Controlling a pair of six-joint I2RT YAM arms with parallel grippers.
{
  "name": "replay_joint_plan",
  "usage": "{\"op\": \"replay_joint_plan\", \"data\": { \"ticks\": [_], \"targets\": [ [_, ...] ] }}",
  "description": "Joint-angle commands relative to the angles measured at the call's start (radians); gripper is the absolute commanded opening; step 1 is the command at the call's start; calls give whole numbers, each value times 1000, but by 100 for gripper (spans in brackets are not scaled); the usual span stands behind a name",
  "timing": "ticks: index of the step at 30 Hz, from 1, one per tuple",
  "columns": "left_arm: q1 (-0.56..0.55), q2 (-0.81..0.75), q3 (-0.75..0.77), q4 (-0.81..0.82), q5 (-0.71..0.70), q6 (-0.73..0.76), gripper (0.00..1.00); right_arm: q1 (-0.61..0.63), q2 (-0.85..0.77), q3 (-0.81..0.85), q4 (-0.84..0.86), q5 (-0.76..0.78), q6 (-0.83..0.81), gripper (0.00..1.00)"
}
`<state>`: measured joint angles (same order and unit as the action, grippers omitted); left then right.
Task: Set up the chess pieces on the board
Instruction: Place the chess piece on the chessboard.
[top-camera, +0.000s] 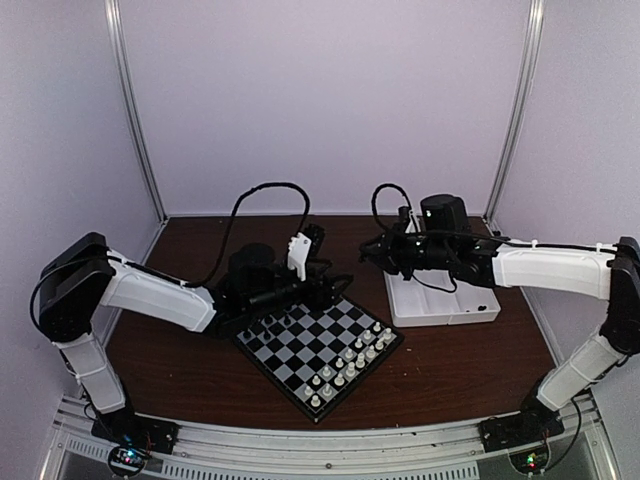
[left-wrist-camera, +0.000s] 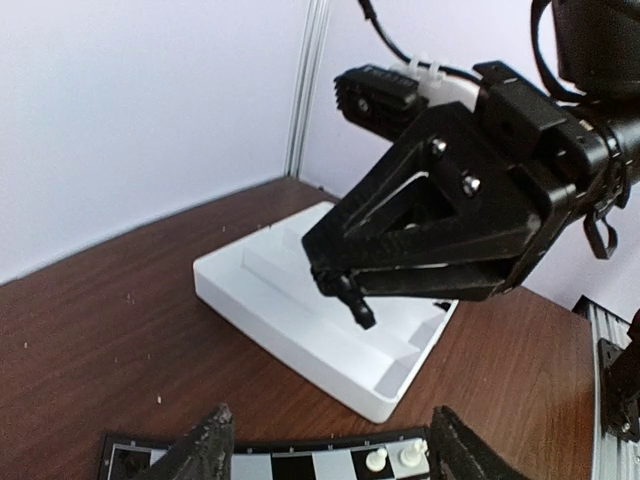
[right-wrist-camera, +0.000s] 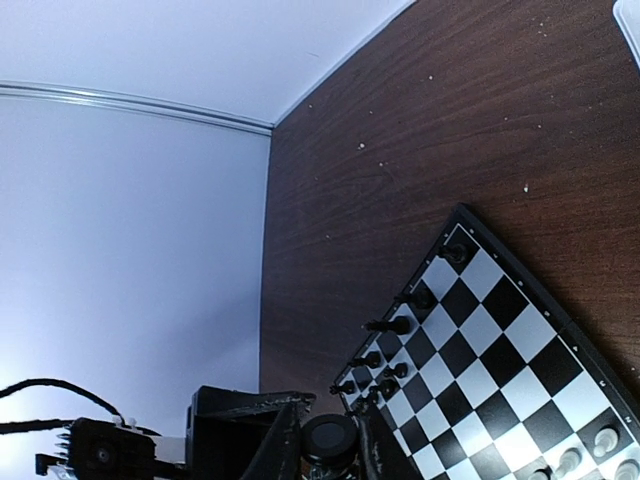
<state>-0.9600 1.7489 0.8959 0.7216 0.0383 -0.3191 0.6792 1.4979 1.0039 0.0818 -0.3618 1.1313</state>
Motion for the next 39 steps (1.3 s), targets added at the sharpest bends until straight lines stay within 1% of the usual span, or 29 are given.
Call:
{"op": "replay_joint_plan", "data": {
  "ticks": [1,3,6,9,15,20,22,26,30,34,39],
  "targets": [
    [-6,55,-48,419,12,67,65,12,-41,-13,107,50,63,20],
    [-11,67,-49,457,0,93,64,15,-48,-20,129,61,71,20],
    [-13,66,-22,413,-5,108,60,22,-56,-19,137,81,71,20],
    [-13,69,-10,409,-10,121,56,29,-60,-27,148,94,76,20],
    [-13,90,28,393,-23,131,56,42,-61,-67,221,103,113,20],
    [-13,110,56,379,-24,139,56,48,-75,-82,226,123,114,20],
    [-14,116,63,378,-24,139,54,47,-84,-87,226,130,115,20],
    [-14,121,75,350,-8,149,49,47,-96,-92,238,130,120,20],
    [-13,131,75,354,14,158,48,48,-106,-93,222,135,126,20],
    [-13,135,71,380,34,179,48,48,-103,-110,245,125,153,20],
    [-14,123,72,375,80,187,47,48,-115,-135,257,117,158,20]
  ]
}}
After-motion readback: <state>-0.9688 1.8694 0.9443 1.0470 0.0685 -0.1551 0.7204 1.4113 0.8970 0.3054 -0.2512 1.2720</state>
